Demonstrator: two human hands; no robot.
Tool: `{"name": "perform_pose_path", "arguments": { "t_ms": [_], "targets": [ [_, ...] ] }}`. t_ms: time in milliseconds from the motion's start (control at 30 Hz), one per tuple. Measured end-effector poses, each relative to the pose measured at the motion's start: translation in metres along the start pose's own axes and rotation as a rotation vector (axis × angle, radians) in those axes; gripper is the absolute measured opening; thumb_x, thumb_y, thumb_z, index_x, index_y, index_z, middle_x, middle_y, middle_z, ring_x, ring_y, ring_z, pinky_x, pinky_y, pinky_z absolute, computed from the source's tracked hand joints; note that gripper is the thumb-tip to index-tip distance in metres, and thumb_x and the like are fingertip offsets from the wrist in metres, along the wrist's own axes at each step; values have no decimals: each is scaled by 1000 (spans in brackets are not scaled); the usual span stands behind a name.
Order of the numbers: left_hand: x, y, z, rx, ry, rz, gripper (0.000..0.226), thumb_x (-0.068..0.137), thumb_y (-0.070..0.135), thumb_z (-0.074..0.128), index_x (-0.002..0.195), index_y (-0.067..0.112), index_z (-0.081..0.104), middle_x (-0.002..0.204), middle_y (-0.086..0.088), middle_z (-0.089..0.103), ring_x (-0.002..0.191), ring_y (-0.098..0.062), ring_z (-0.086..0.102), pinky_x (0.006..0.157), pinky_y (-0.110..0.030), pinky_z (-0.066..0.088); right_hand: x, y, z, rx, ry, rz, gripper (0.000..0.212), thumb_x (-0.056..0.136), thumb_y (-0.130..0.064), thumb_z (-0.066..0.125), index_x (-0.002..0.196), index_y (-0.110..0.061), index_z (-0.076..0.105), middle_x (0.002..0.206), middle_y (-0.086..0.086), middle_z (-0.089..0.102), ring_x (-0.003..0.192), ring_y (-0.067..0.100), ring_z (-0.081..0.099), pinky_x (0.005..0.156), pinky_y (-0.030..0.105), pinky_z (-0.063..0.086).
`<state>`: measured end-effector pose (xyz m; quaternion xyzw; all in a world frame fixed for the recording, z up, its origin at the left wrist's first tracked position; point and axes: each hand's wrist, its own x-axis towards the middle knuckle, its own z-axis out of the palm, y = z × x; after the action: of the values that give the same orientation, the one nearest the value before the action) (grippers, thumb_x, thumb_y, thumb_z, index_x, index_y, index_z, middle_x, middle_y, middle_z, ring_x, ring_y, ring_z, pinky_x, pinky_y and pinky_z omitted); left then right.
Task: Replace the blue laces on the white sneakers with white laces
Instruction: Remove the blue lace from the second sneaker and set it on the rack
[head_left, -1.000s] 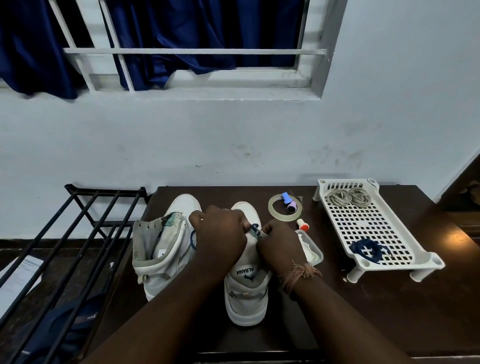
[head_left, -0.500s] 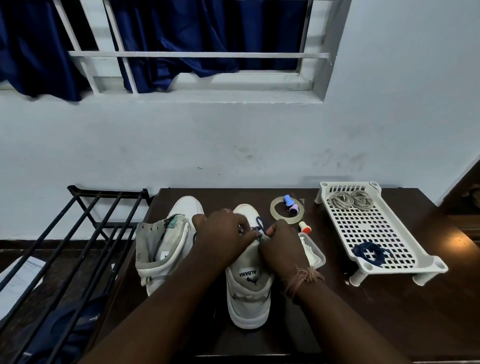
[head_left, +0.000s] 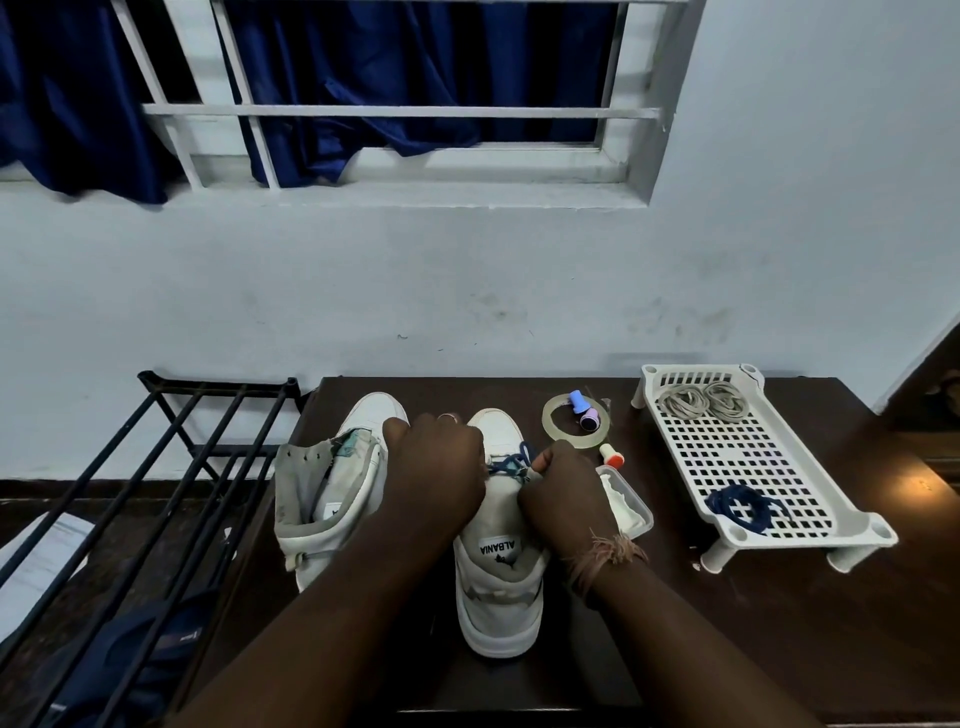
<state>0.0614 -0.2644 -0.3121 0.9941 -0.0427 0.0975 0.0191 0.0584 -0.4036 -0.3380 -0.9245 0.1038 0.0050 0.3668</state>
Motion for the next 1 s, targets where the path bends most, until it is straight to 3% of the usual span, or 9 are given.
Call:
{"name": "perform_pose_path", "arguments": {
  "t_ms": [100, 233, 367, 433, 533, 633, 733, 833, 1000],
  "targets": [
    [1, 4, -1, -257, 112, -44, 8, 89, 28, 58, 90, 29, 66, 99, 10, 58, 98, -14, 54, 77, -35, 17, 0, 1, 3, 15, 6, 18, 17, 84, -8, 55, 101, -11, 55, 104, 10, 61, 94, 24, 59, 68, 29, 39],
    [7, 3, -14, -1034, 22, -126, 13, 97, 18, 54, 86, 24, 57, 81, 13, 71, 77, -4, 62, 86, -34, 43, -1, 2, 3, 31, 3, 18, 19, 83, -8, 54, 102, -11, 53, 107, 11, 60, 98, 26, 58, 73, 29, 37],
    [10, 3, -26, -1695, 46, -268, 18, 105, 1, 41, 90, 11, 47, 64, -3, 53, 53, -20, 53, 52, -26, 47, -1, 2, 4, 27, 8, 6, 20, 82, -7, 54, 102, -10, 53, 105, 12, 61, 98, 27, 57, 76, 32, 44],
    [11, 1, -24, -1539, 129, -278, 17, 103, 7, 47, 88, 15, 51, 62, 6, 51, 52, -13, 43, 49, -23, 37, 0, 2, 5, 24, 6, 5, 21, 82, -7, 54, 103, -10, 53, 105, 11, 61, 98, 26, 57, 77, 33, 45],
    [9, -3, -8, -955, 193, -98, 7, 95, 24, 61, 88, 22, 63, 70, 12, 60, 66, 0, 58, 62, -20, 41, 0, 2, 4, 15, 5, -5, 21, 83, -6, 54, 104, -10, 53, 107, 11, 61, 99, 25, 57, 76, 32, 43],
    [5, -9, 13, -393, -9, 106, 20, 84, 45, 70, 93, 28, 74, 90, 1, 59, 88, -17, 59, 74, -31, 46, -1, 1, 5, 30, 10, 3, 25, 83, -6, 56, 107, -9, 52, 109, 12, 60, 101, 26, 58, 75, 31, 42],
    [4, -10, 15, -131, -29, 113, 20, 83, 40, 68, 94, 27, 78, 100, -2, 62, 94, -24, 59, 77, -34, 48, -1, 2, 4, 59, 21, 9, 27, 81, -5, 57, 107, -9, 49, 111, 11, 60, 101, 27, 58, 77, 32, 45],
    [5, -7, 6, -168, 119, 64, 10, 80, 22, 59, 79, 24, 69, 93, 1, 61, 86, -24, 59, 71, -35, 46, -1, 2, 3, 58, 12, 7, 26, 82, -4, 56, 107, -9, 48, 111, 10, 59, 101, 27, 58, 76, 32, 43],
    [11, -12, -3, -876, -27, -309, 17, 85, 12, 53, 76, 26, 56, 86, 5, 68, 83, -21, 63, 78, -37, 49, -4, 0, 2, 24, 7, -2, 23, 81, -8, 54, 103, -15, 52, 111, 8, 57, 100, 27, 58, 83, 40, 50]
  ]
}}
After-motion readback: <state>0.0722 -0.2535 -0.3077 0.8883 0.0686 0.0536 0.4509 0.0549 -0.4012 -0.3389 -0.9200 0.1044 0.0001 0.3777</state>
